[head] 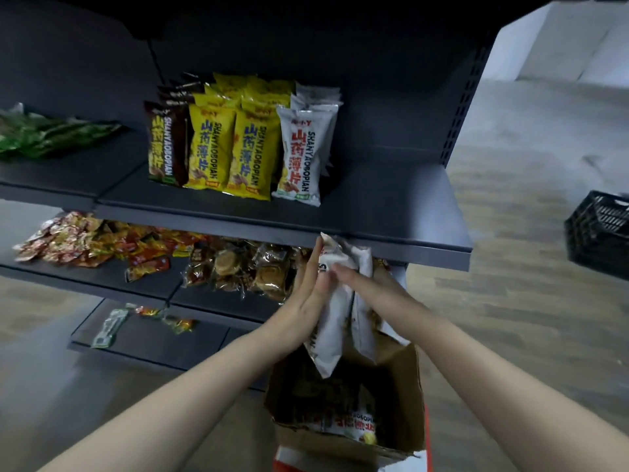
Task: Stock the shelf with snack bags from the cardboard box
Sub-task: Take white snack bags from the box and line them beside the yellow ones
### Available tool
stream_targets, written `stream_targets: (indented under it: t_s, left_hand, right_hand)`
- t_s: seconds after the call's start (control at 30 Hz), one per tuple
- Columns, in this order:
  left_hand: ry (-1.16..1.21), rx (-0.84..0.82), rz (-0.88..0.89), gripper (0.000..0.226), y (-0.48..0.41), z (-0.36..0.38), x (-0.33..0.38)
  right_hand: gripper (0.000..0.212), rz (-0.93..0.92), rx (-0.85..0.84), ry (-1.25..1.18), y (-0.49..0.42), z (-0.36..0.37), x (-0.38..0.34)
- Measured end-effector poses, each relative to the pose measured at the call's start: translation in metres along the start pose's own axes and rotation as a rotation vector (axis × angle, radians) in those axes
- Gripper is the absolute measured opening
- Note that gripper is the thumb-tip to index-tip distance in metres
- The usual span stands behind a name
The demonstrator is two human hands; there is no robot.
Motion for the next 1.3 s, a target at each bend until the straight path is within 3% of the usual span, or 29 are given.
stream_targets:
  t_s: [0.07,0.17,0.37,0.47,0.6,0.7,0.77,0.83,0.93,1.07,1.2,1.3]
  left_hand:
    - [-0.017,0.065,0.064,0.065,-0.017,-0.008,0.018]
    - [-0.066,0.259,0.104,0.031,-0.045,-0.018,0.046]
    - [-0.079,0.626,0.273,0.022,-0.085,-0.035,0.078]
    - [-0.088,0.549,0.274,0.032,-0.104,-0.034,0.083]
    - [0.021,0.063,0.125,0.07,-0.129,-0.024,0.079]
    - [0.016,-0.099,0.056,0.1,-0.151,-0.018,0.072]
    - [0.18,-0.059,-0.006,0.099,-0.166,-0.019,0.071]
    - [0.43,0.009,-0.093,0.082,-0.18,-0.023,0.068]
    - [0.568,0.032,-0.094,0.075,-0.203,-0.032,0.054]
    - [0.524,-0.016,0.024,0.09,-0.233,-0.03,0.038]
    - [0.313,0.19,0.096,0.105,-0.267,-0.022,0.022]
    - [0.116,0.322,0.024,0.088,-0.289,-0.024,0.007]
  right_hand:
    - [0.042,-0.006,0.027,-0.038,-0.006,-0.01,-0.024]
    - [0.024,-0.065,0.112,-0.179,-0.019,-0.023,-0.058]
    - [0.039,-0.142,0.208,-0.295,-0.047,-0.047,-0.107]
    - [0.041,-0.142,0.249,-0.31,-0.061,-0.057,-0.119]
    - [0.033,-0.114,0.396,-0.301,-0.078,-0.078,-0.131]
    - [0.039,-0.035,0.371,-0.28,-0.09,-0.091,-0.135]
    - [0.04,0.021,0.193,-0.335,-0.096,-0.1,-0.139]
    - [0.04,0.035,-0.001,-0.38,-0.101,-0.111,-0.141]
    - [0.043,0.009,-0.088,-0.333,-0.119,-0.133,-0.135]
    - [0.043,0.039,-0.018,-0.242,-0.147,-0.144,-0.12]
    - [0.047,0.082,0.043,-0.362,-0.174,-0.154,-0.097]
    - [0.039,0.137,0.068,-0.56,-0.185,-0.16,-0.082]
Point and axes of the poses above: each hand's wrist, its own y-axis away from the middle knuckle, its own z-axis out of the palm, x = y × z, the point moved 2 cm from there along -y, towards the middle knuckle, and after that the axes turned 6 degrees about z, right-handed, at the moved point
